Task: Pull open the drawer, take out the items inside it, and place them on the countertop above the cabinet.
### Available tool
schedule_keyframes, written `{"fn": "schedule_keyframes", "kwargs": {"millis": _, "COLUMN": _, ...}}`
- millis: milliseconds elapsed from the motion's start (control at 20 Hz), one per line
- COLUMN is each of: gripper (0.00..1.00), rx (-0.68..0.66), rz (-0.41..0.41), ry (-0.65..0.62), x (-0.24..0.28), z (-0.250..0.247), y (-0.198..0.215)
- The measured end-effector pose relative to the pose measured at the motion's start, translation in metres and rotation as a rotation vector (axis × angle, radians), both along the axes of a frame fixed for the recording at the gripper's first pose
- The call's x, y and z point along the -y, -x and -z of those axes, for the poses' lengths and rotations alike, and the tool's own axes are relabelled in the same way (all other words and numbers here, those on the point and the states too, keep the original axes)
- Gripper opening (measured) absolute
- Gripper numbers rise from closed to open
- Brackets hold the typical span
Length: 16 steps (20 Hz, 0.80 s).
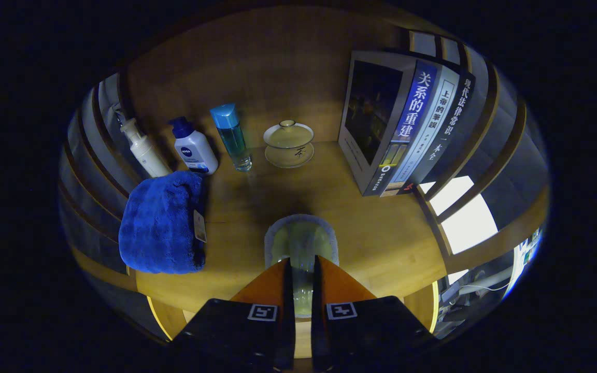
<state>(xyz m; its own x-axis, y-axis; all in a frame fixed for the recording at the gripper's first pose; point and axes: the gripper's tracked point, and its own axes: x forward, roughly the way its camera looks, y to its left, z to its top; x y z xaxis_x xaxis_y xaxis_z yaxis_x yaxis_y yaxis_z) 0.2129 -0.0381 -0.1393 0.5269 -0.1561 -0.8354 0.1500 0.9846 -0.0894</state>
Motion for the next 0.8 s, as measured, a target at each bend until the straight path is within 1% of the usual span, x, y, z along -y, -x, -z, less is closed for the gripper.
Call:
{"fn": "schedule_keyframes", "kwargs": {"millis": 200, "gripper": 0.21, "rx": 0.041, "rz": -0.004, "ry": -0.011, "x": -0.004, "z": 0.005, "y": -0.011}}
{"fn": "schedule_keyframes", "kwargs": {"millis": 250, "gripper": 0.26, "rx": 0.050, "rz": -0.007, "ry": -0.010, "x": -0.005, "z": 0.005, "y": -0.013}}
{"fn": "schedule_keyframes", "kwargs": {"millis": 300, "gripper": 0.26, "rx": 0.057, "rz": -0.003, "ry": -0.008, "x": -0.004, "z": 0.006, "y": -0.012}}
{"fn": "schedule_keyframes", "kwargs": {"millis": 400, "gripper": 0.31, "rx": 0.104, "rz": 0.011, "ry": -0.023, "x": -0.005, "z": 0.004, "y": -0.015}}
{"fn": "schedule_keyframes", "kwargs": {"millis": 550, "gripper": 0.56, "rx": 0.224, "rz": 0.038, "ry": -0.062, "x": -0.004, "z": 0.008, "y": -0.019}}
{"fn": "schedule_keyframes", "kwargs": {"millis": 600, "gripper": 0.58, "rx": 0.265, "rz": 0.043, "ry": -0.080, "x": -0.004, "z": 0.007, "y": -0.020}}
{"fn": "schedule_keyframes", "kwargs": {"millis": 700, "gripper": 0.71, "rx": 0.356, "rz": 0.044, "ry": -0.084, "x": -0.001, "z": -0.002, "y": -0.018}}
{"fn": "schedule_keyframes", "kwargs": {"millis": 800, "gripper": 0.92, "rx": 0.441, "rz": 0.026, "ry": -0.069, "x": -0.001, "z": -0.017, "y": -0.013}}
